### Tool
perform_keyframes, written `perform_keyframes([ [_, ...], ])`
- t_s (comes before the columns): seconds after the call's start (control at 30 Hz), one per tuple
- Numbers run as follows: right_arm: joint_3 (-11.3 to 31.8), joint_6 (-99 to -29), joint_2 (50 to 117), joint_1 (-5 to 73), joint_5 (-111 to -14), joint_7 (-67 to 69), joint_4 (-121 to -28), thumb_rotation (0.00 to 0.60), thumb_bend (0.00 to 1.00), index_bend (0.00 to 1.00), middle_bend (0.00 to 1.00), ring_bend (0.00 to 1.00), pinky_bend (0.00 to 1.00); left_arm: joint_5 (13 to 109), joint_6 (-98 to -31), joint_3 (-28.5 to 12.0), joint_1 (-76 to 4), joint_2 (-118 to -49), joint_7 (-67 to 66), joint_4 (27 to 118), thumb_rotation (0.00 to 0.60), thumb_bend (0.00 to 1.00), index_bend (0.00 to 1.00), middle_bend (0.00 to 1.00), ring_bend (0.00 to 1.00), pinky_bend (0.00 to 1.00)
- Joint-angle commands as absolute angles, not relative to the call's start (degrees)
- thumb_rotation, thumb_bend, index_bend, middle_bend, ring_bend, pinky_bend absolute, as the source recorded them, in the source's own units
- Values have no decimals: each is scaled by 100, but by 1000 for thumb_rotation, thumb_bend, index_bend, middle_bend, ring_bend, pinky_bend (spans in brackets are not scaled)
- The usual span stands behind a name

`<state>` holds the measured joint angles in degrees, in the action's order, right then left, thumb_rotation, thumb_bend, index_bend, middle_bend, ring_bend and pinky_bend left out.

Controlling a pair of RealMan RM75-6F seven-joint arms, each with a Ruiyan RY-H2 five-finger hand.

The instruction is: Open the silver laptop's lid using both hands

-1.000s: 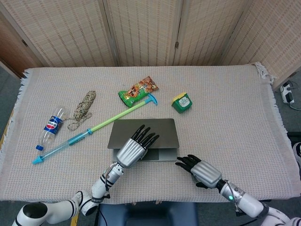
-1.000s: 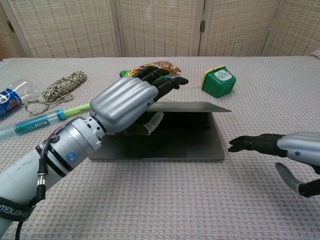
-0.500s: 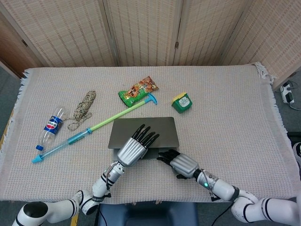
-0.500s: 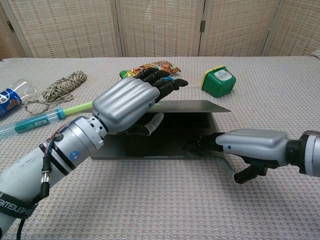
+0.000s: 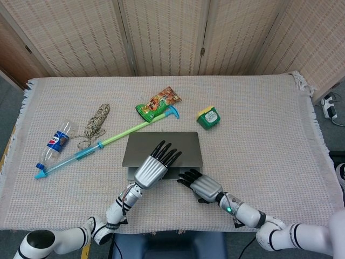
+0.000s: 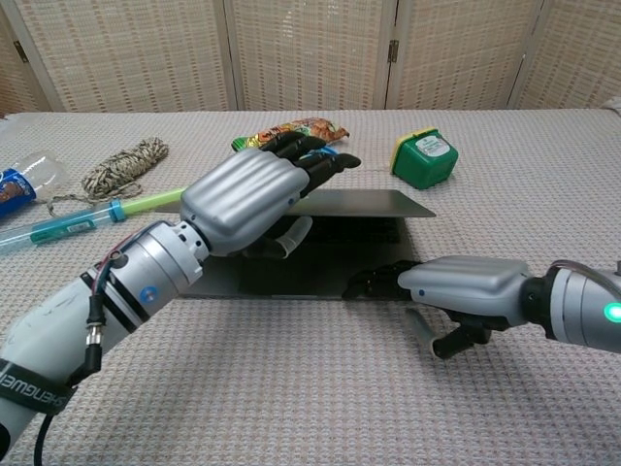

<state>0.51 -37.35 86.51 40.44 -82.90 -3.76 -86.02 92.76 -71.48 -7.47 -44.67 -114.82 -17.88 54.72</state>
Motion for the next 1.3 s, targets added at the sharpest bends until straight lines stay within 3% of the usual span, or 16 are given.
perform_keyframes([
  [0.03,38,-3721,8684,4067,-8197,-466,-8589,600,945,0,0,7,0,9213,-7081,-799,-4503,-11468,-1920,5493,600,656,89,177,36,0],
  [0.53,20,-3764,8803,4151,-7783,-804,-8546,600,952,0,0,10,0,8716,-6653,-1118,-4637,-11201,-2525,5859,600,654,66,148,8,0],
  [1.07,26,-3788,8874,4249,-7472,-1014,-8507,600,955,0,0,12,0,7439,-5965,-2081,-4939,-10519,-2632,7025,600,653,32,109,0,0],
  [1.3,28,-3769,8901,4307,-7399,-1061,-8494,600,956,0,0,14,0,6950,-5786,-2345,-5169,-10195,-3139,7280,600,539,2,60,0,0],
])
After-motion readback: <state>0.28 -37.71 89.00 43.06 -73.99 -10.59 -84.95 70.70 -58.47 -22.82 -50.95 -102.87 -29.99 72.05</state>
